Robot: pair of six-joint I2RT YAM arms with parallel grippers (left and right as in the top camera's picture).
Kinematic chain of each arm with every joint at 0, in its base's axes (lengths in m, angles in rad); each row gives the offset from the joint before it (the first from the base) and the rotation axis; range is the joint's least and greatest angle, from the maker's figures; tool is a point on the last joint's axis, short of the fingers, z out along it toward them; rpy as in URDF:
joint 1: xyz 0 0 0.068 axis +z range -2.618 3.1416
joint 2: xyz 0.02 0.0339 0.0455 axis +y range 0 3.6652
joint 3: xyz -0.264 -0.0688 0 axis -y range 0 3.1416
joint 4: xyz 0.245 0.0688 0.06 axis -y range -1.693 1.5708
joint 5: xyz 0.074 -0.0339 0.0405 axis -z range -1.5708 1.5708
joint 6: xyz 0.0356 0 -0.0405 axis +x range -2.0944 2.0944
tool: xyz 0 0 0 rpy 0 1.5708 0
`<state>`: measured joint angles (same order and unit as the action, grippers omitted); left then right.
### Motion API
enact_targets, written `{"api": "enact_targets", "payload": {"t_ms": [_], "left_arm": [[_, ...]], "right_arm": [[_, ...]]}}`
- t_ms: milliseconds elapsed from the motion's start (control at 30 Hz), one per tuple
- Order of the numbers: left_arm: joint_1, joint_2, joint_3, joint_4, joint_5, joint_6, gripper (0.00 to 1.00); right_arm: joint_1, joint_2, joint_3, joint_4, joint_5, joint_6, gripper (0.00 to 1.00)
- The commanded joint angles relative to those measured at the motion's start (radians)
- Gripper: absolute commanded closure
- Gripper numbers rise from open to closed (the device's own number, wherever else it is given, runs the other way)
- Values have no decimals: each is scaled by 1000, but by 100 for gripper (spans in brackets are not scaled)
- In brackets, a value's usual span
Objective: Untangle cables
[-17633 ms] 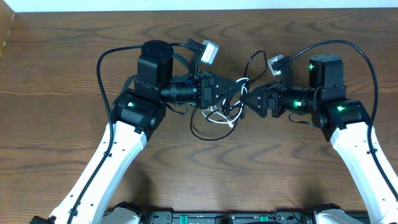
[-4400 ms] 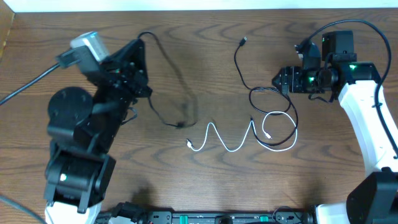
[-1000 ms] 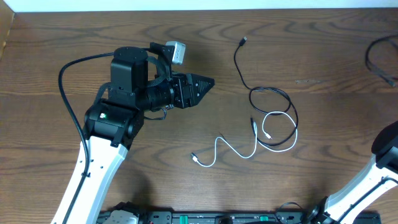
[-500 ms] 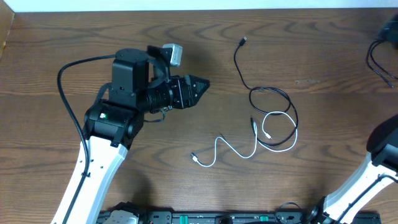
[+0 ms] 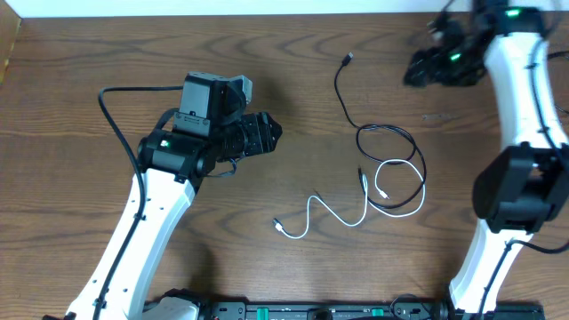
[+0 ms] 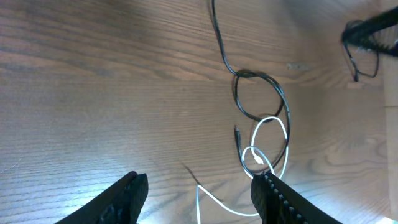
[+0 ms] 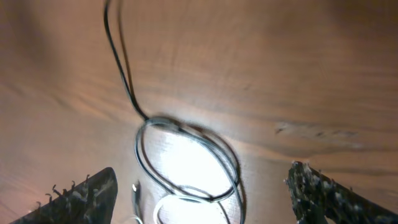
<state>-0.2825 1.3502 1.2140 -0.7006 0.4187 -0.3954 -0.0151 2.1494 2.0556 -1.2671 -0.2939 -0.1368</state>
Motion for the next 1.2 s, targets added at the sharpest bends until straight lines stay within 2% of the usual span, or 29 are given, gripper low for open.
{"api": "enact_targets", "payload": {"t_ms": [0, 233, 300, 500, 733, 867, 1000, 1167], "left_arm": [[0, 2, -4, -2, -21, 3, 41], [0, 2, -4, -2, -24, 10, 41], [0, 2, -4, -2, -24, 10, 41], [0, 2, -4, -2, -24, 10, 41], [0, 2, -4, -2, -24, 10, 41], [0, 2, -4, -2, -24, 10, 41], [0, 2, -4, -2, -24, 10, 41], [0, 2, -4, -2, -24, 10, 41]], "right_arm": [[37, 13, -73, -3, 94, -110, 16], [64, 13, -203, 39, 98, -126, 20], [69, 13, -246, 60, 96, -185, 24], [75, 13, -376, 181, 98, -273, 24], [76, 13, -480, 331, 102, -277, 26], [76, 13, -524, 374, 102, -277, 30], [76, 13, -574, 401, 102, -276, 42], [76, 13, -631, 434, 112, -232, 71]]}}
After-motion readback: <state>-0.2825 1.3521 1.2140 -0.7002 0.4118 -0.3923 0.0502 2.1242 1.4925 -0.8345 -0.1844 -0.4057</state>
